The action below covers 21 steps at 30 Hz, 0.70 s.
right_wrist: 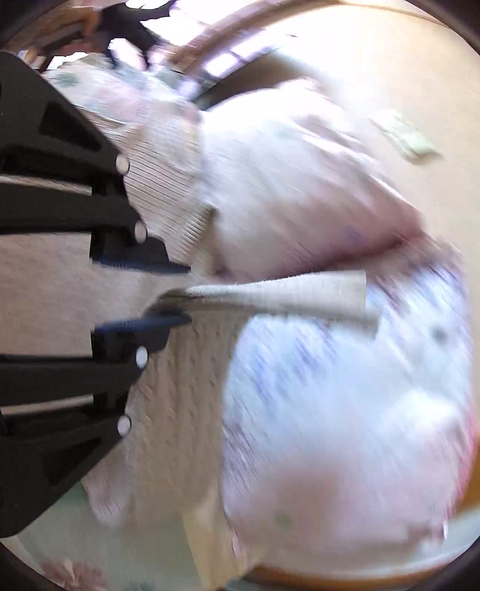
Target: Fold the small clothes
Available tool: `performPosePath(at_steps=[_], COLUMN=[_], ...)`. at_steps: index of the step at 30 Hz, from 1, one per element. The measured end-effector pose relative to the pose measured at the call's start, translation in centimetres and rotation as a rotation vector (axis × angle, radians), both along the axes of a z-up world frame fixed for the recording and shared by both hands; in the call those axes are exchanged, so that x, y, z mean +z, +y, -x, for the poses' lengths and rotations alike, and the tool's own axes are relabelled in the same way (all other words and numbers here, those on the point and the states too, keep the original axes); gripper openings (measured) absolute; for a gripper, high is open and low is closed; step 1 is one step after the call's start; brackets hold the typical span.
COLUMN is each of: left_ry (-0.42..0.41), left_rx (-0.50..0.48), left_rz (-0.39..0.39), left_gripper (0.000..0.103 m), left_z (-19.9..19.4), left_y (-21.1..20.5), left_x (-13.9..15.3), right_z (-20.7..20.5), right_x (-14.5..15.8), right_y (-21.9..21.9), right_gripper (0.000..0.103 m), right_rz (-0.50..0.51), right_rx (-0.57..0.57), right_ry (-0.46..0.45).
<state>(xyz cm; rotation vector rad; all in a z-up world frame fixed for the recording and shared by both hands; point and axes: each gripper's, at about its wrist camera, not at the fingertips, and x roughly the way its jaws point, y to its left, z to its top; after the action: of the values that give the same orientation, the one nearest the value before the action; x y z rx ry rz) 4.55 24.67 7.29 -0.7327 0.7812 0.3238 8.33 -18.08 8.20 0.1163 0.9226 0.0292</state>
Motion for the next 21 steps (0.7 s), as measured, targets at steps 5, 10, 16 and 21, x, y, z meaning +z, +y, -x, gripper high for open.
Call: performPosePath(at_steps=[5, 10, 16, 21], left_ry=[0.013, 0.005, -0.075, -0.047], left_rx=[0.058, 0.185, 0.343, 0.237], left_rz=[0.123, 0.274, 0.419, 0.289], left_gripper=[0.075, 0.066, 0.058, 0.006], left_z=[-2.3, -4.1, -5.6, -8.7], left_y=[6.6, 13.7, 19.5, 18.9], left_x=[-2.3, -5.0, -6.6, -4.2], right_z=[1.7, 4.0, 6.7, 7.4], right_x=[-4.0, -3.0, -2.7, -3.1], right_y=[4.9, -0.5, -2.0, -1.9], right_gripper=[0.059, 0.060, 0.065, 0.066], right_rz=[-0.077, -0.050, 0.011, 0.031], right_rx=[0.069, -0.141, -0.250, -0.256], right_ry=[0.102, 0.116, 0.144, 0.166])
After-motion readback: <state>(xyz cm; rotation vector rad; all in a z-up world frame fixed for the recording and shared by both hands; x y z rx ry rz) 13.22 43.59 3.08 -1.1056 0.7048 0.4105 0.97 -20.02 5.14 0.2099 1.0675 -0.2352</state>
